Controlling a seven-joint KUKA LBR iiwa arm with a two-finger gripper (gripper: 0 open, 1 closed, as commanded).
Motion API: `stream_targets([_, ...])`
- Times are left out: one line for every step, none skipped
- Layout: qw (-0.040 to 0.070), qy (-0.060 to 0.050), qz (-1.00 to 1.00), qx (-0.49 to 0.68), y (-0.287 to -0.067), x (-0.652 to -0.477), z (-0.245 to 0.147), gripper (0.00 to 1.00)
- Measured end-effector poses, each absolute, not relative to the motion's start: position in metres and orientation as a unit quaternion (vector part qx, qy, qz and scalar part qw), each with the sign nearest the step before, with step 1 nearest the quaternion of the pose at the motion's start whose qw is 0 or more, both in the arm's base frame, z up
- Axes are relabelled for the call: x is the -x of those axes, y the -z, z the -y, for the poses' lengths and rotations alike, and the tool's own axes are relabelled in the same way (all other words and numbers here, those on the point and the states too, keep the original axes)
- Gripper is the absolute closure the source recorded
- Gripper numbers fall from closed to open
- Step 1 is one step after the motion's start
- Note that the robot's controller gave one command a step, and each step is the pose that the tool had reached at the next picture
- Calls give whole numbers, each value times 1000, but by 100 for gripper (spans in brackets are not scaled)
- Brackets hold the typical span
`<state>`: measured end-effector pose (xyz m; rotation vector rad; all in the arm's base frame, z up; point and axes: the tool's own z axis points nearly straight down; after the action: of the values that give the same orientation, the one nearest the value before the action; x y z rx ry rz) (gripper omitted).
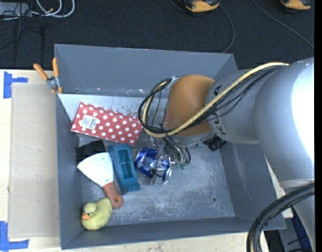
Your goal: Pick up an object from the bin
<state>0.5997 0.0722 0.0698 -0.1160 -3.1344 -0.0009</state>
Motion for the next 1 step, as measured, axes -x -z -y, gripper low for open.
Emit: stream_targets([4,0,1000,5,-66,-605,-71,0])
